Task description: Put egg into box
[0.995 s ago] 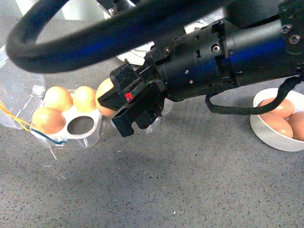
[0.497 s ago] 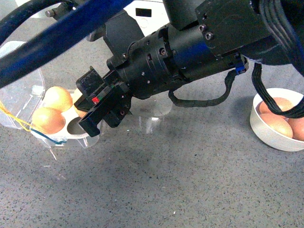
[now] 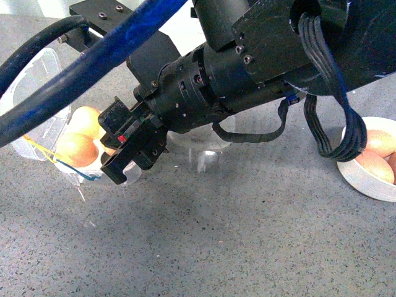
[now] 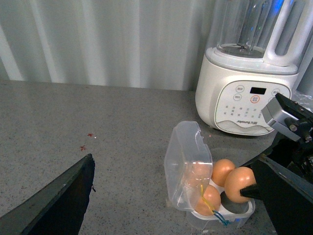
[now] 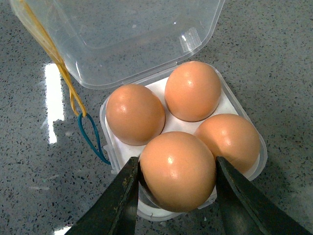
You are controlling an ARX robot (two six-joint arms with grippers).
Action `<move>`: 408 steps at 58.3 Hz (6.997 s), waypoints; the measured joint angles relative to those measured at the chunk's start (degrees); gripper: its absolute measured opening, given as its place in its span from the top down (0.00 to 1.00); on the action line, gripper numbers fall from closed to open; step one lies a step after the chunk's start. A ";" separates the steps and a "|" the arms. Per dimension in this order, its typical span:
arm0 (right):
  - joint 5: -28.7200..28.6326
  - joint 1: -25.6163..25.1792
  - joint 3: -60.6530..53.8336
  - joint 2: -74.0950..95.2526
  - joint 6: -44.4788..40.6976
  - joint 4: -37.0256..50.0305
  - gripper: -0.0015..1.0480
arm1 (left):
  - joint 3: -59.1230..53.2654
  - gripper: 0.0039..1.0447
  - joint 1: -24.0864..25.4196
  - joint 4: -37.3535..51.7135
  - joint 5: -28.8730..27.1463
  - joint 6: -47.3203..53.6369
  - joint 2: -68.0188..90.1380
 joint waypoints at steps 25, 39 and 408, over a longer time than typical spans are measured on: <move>0.37 0.37 0.17 0.26 -0.57 -0.72 0.40 | 0.00 0.06 0.00 0.00 0.00 0.00 0.00; -3.32 -1.27 -6.10 -8.59 7.21 8.13 0.07 | 0.00 0.06 0.00 0.00 0.02 0.00 0.00; 29.88 -36.57 -66.42 -117.94 21.31 -9.79 0.07 | 16.17 0.06 -12.92 35.87 -4.48 5.44 67.45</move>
